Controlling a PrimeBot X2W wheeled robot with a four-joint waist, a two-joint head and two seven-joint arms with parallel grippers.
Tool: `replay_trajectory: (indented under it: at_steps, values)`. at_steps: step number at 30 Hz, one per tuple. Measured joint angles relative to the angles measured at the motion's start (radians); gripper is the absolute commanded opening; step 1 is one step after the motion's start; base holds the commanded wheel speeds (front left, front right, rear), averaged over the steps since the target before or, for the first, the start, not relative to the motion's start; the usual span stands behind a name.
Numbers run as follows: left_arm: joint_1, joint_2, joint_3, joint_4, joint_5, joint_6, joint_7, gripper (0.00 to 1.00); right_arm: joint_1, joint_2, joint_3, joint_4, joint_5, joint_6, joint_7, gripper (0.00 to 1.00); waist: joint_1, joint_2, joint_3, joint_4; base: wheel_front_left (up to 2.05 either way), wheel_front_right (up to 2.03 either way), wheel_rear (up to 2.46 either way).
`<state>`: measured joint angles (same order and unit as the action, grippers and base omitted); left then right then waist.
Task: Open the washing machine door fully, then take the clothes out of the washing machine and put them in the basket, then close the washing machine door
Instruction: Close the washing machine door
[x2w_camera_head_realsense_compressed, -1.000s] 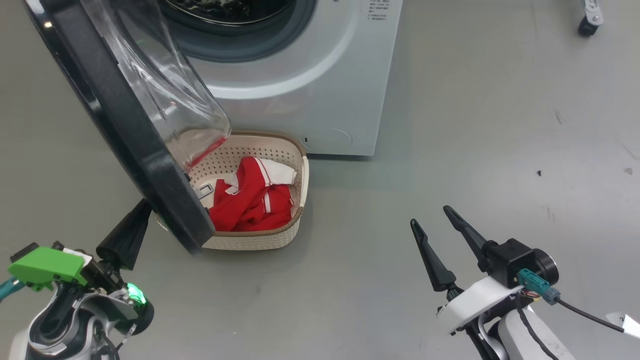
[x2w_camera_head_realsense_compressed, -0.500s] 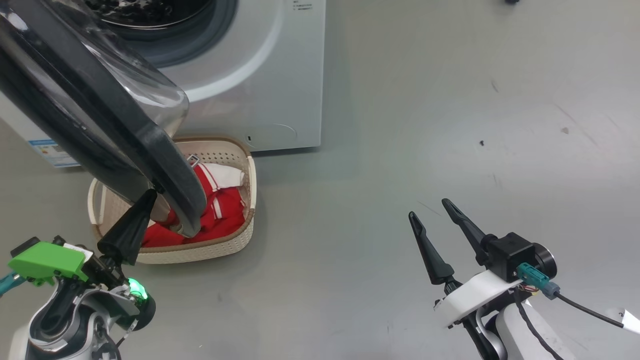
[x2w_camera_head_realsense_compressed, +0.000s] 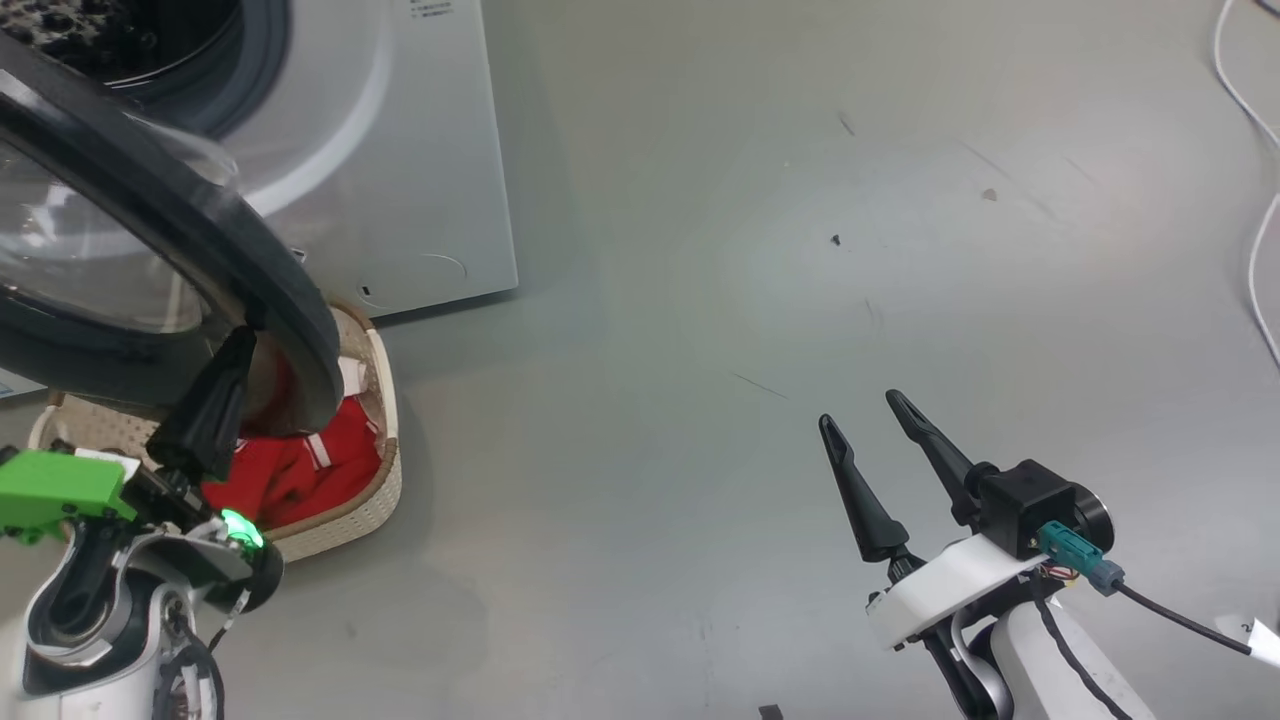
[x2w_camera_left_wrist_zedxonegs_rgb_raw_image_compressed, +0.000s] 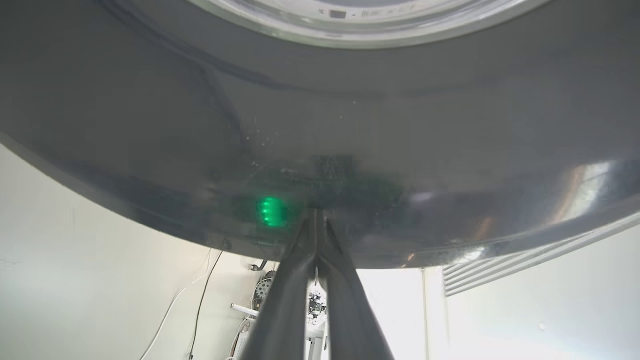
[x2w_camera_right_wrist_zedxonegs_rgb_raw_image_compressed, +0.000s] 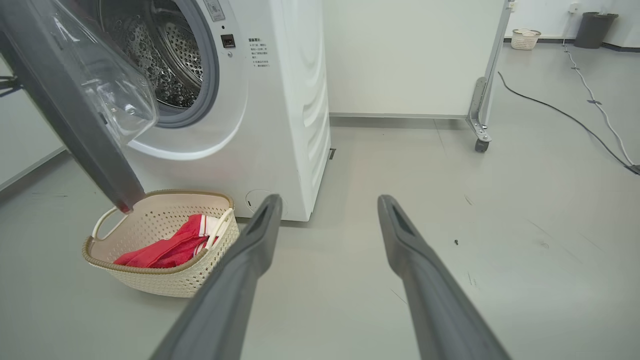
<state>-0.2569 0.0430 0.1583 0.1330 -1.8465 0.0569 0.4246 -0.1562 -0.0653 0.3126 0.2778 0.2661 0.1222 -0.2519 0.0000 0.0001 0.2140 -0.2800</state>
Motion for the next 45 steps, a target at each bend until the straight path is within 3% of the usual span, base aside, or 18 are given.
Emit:
replay_trajectory:
  at_steps: [18, 34, 40, 45]
  values:
    - [-0.169, -0.007, 0.027, 0.054, -0.016, 0.001, -0.139, 0.00, -0.009, 0.008, -0.022, -0.012, 0.007, 0.000, 0.000, 1.00, 0.0000, 0.0000, 0.075, -0.106, 0.00, 0.00, 0.00]
    - [-0.194, -0.011, -0.051, 0.160, -0.049, -0.043, -0.148, 0.00, -0.009, 0.009, -0.042, -0.011, -0.006, 0.000, 0.000, 1.00, 0.0000, 0.0000, 0.042, -0.079, 0.00, 0.00, 0.00]
    - [-0.124, 0.010, -0.219, 0.190, 0.134, -0.087, -0.083, 0.00, -0.006, 0.009, -0.057, -0.010, -0.006, 0.000, 0.000, 1.00, 0.0000, 0.0000, 0.015, -0.042, 0.00, 0.00, 0.00]
    - [-0.050, 0.080, -0.327, 0.198, 0.295, -0.144, -0.061, 0.00, 0.002, 0.009, -0.069, -0.010, -0.008, 0.000, 0.000, 1.00, 0.0000, 0.0000, -0.011, 0.001, 0.00, 0.00, 0.00]
